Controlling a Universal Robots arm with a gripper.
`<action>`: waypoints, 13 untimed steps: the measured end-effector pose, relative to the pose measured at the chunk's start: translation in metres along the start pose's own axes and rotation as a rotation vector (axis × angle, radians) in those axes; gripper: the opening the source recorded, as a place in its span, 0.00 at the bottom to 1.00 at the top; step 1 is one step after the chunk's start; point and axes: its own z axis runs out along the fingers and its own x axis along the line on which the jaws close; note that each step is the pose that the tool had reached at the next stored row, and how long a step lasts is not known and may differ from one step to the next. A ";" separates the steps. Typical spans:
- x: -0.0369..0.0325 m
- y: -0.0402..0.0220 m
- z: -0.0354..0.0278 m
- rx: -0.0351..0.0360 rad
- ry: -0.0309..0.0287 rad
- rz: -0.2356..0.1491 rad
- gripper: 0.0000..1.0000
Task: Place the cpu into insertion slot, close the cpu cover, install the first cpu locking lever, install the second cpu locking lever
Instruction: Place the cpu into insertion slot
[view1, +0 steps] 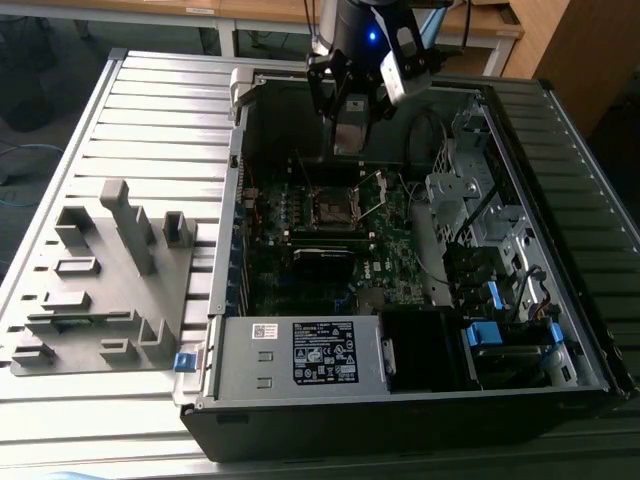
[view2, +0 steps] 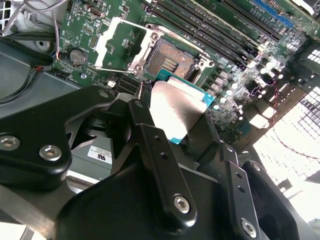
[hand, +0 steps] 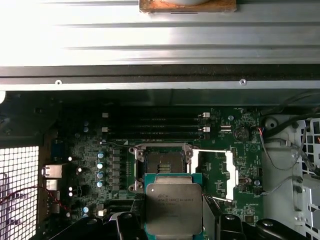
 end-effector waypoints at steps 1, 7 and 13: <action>0.0000 0.0000 0.0002 0.0001 0.0000 0.000 0.54; 0.0000 -0.0001 0.0008 0.0001 0.0000 0.000 0.54; 0.0000 -0.0002 0.0024 -0.0001 -0.0001 0.000 0.54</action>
